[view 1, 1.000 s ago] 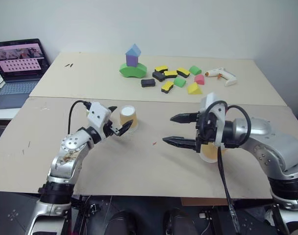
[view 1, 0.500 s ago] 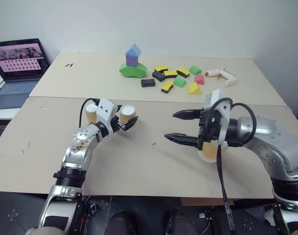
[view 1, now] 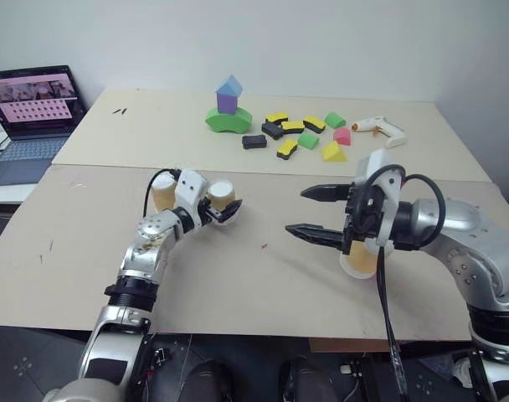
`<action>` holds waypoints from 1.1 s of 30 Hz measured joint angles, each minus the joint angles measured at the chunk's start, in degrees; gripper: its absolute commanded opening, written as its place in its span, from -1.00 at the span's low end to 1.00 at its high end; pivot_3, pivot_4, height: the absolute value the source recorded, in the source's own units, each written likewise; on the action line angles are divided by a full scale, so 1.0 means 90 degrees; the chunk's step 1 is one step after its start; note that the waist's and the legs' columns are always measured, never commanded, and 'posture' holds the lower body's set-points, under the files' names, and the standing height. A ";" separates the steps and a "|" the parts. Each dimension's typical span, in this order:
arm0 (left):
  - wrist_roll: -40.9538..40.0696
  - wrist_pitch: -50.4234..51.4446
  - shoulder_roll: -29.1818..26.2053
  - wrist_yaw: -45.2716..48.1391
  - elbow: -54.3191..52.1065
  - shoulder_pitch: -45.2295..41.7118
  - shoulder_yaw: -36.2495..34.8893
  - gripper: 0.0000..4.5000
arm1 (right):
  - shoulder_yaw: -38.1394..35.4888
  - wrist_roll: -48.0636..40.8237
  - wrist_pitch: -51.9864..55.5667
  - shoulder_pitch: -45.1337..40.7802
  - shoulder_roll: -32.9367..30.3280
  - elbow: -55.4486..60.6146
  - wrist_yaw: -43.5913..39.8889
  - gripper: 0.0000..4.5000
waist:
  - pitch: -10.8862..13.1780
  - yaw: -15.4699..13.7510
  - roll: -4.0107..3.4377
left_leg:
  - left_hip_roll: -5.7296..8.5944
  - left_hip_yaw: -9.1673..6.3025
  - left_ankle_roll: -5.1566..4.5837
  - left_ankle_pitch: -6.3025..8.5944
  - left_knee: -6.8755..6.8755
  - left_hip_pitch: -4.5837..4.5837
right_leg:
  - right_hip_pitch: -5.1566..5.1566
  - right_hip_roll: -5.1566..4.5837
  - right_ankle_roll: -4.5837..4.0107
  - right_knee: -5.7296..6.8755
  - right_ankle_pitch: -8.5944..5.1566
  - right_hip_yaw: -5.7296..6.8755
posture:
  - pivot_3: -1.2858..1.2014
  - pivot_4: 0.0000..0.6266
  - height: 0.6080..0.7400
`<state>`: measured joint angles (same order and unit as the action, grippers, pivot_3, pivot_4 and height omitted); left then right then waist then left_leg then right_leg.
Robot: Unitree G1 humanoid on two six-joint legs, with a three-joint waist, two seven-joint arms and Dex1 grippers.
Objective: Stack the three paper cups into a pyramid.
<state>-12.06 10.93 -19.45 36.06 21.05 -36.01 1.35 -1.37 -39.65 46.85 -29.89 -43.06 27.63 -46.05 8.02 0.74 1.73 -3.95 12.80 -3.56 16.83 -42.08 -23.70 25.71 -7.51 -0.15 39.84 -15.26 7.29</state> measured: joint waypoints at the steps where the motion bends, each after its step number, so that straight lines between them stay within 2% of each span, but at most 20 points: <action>1: 0.0012 -0.0021 0.0006 0.0004 0.0001 -0.0001 0.0000 1.00 | 0.0000 0.0004 0.0000 0.0024 0.0000 0.0000 0.0007 0.99 | 0.0000 0.0000 0.0000 | 0.0000 0.0000 0.0000 0.0000 0.0001 0.0000 | 0.0000 0.0000 0.0000 -0.0001 0.0000 0.0001 | 0.03 -0.52 0.44; 2: 0.0028 -0.0027 0.0011 0.0006 0.0001 -0.0001 0.0000 1.00 | 0.0000 0.0005 0.0000 0.0040 0.0000 0.0000 0.0009 0.99 | 0.0000 0.0000 0.0000 | 0.0000 0.0000 0.0000 0.0000 0.0001 0.0000 | 0.0000 0.0000 0.0000 -0.0001 0.0000 0.0001 | 0.03 -0.52 0.44; 7: 0.0111 -0.0079 0.0028 0.0017 0.0002 -0.0001 0.0001 0.21 | 0.0002 0.0019 0.0000 0.0108 0.0000 0.0000 0.0022 1.00 | 0.0000 0.0000 0.0000 | 0.0000 0.0000 0.0000 0.0000 0.0000 -0.0001 | 0.0000 0.0000 0.0000 0.0000 0.0000 0.0001 | 0.03 -0.52 0.44; 8: 0.0115 -0.0079 0.0030 0.0022 0.0002 -0.0001 0.0001 0.15 | 0.0002 0.0020 0.0000 0.0108 0.0000 0.0000 0.0027 1.00 | 0.0000 0.0000 0.0000 | 0.0000 0.0000 0.0000 0.0000 -0.0001 -0.0001 | 0.0000 0.0000 0.0000 0.0000 0.0000 0.0001 | 0.03 -0.52 0.44; 20: 0.0191 -0.0020 0.0016 0.0035 -0.0409 0.0026 0.0021 0.15 | 0.0026 0.0063 -0.0002 0.0107 0.0003 -0.0013 0.0065 1.00 | 0.0000 0.0000 0.0000 | 0.0000 -0.0002 0.0000 0.0000 0.0000 -0.0002 | 0.0000 0.0000 0.0000 -0.0002 0.0000 0.0002 | 0.03 -0.52 0.44; 27: 0.0314 0.0198 0.0066 0.0388 -0.1590 0.0783 0.0765 0.15 | 0.0058 0.0201 -0.0048 0.0156 0.0082 -0.0099 0.0123 1.00 | 0.0000 -0.0004 0.0000 | 0.0000 -0.0001 0.0000 0.0000 -0.0002 -0.0003 | 0.0000 0.0000 0.0000 -0.0001 0.0000 0.0004 | 0.03 -0.52 0.44; 33: 0.0277 0.0737 0.0000 0.0809 -0.2126 0.0853 0.1076 0.15 | 0.0064 0.0331 -0.0084 0.0238 0.0112 -0.0114 0.0143 1.00 | 0.0000 -0.0003 0.0000 | -0.0002 -0.0004 0.0000 0.0000 -0.0004 -0.0001 | -0.0002 0.0000 0.0000 0.0001 0.0000 0.0001 | 0.03 -0.52 0.44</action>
<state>-9.56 17.56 -19.44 43.35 1.92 -28.33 11.03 -0.80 -36.68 46.09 -27.74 -42.06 26.60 -44.77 8.02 0.71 1.73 -3.96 12.77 -3.56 16.83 -42.11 -23.71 25.69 -7.51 -0.15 39.85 -15.26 7.31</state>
